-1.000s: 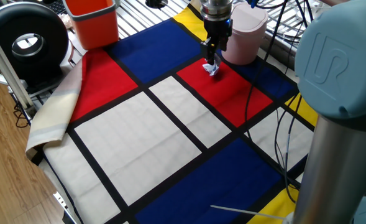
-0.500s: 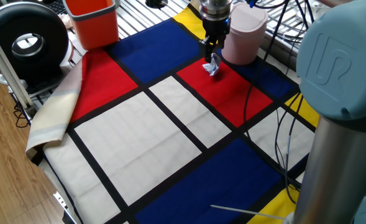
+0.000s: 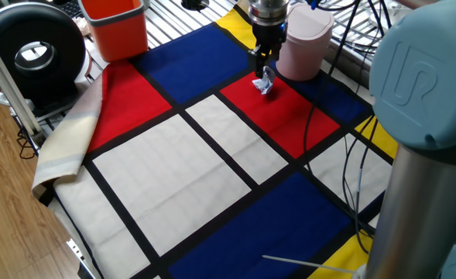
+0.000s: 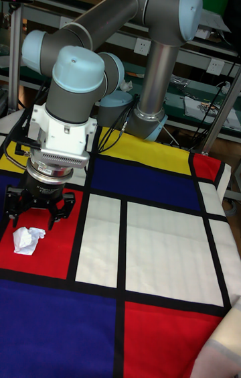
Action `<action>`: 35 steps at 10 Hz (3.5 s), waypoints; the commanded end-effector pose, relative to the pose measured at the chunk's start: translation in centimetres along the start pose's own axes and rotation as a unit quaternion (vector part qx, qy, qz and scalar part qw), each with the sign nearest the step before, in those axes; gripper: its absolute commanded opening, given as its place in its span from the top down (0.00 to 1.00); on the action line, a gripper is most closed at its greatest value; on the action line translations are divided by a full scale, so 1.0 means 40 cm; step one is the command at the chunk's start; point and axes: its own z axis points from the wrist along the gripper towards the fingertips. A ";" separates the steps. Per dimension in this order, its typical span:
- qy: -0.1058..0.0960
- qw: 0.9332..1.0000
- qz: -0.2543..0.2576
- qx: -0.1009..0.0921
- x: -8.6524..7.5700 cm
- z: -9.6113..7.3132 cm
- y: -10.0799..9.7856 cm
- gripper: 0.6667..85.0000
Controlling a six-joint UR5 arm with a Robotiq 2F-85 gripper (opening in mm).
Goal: Put the garbage in the trash can
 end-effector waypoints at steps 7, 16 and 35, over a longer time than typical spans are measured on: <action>-0.037 0.998 0.047 -0.001 -0.047 -0.004 -0.003 0.58; 0.040 0.999 -0.017 -0.019 0.053 -0.005 0.020 0.26; -0.030 0.999 -0.045 -0.005 -0.033 0.178 0.025 0.19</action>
